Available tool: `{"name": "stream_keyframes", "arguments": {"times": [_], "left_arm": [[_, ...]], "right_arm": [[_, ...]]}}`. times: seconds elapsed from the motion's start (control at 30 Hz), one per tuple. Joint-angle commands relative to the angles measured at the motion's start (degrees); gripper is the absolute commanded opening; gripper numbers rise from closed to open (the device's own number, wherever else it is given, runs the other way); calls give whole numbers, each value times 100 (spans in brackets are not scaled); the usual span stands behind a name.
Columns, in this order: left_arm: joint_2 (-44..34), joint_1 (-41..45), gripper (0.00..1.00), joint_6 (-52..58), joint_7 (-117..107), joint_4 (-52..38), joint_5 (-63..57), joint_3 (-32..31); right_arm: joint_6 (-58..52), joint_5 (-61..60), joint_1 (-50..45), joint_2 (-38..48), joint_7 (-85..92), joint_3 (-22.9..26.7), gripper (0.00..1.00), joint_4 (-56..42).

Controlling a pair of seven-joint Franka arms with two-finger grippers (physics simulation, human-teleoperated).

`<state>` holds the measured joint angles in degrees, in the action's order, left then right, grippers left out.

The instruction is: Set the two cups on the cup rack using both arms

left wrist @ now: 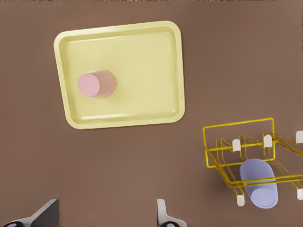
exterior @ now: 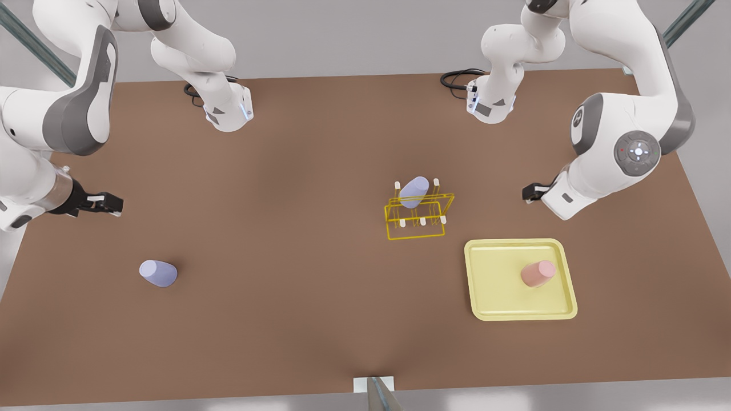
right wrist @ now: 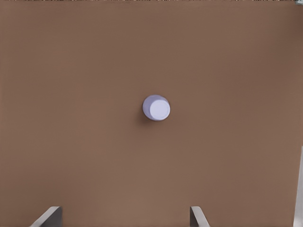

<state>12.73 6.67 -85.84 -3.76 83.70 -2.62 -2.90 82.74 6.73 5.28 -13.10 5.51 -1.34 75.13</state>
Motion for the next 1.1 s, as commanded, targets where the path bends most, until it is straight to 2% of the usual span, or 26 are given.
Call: {"name": "stream_keyframes", "arguments": {"times": [0.0,0.07,0.13,0.2,0.23,0.33,0.43,0.5,0.67,1.07], "left_arm": [[-7,1,100,-108,428,-3,8,8],[11,-8,100,-222,420,6,16,70],[291,-192,100,-697,437,24,16,176],[863,-499,100,-1522,708,24,8,184],[1143,-596,100,-1689,981,-20,-10,184],[1873,-684,100,-3192,1342,-11,25,263],[2225,-720,100,-3966,1342,24,43,263],[2357,-720,100,-3993,1342,33,25,263],[2375,-799,100,-4661,1342,498,25,299],[2489,-878,100,-4582,1334,1026,34,299]], "right_arm": [[128,-14,-1,1,196,-7,100,10],[172,56,-1,-122,205,2,100,-51],[427,74,-54,-825,766,2,100,-236],[997,180,148,-1572,873,37,100,-280],[1164,144,271,-1756,873,37,100,-289],[1718,91,658,-2284,873,37,100,-254],[2220,-206,825,-2618,1013,28,100,-87],[3256,-515,905,-2628,1321,2,100,449],[4092,-665,940,-2522,1795,-16,100,1021],[3767,-682,817,-2434,1839,-16,100,1408]]}}
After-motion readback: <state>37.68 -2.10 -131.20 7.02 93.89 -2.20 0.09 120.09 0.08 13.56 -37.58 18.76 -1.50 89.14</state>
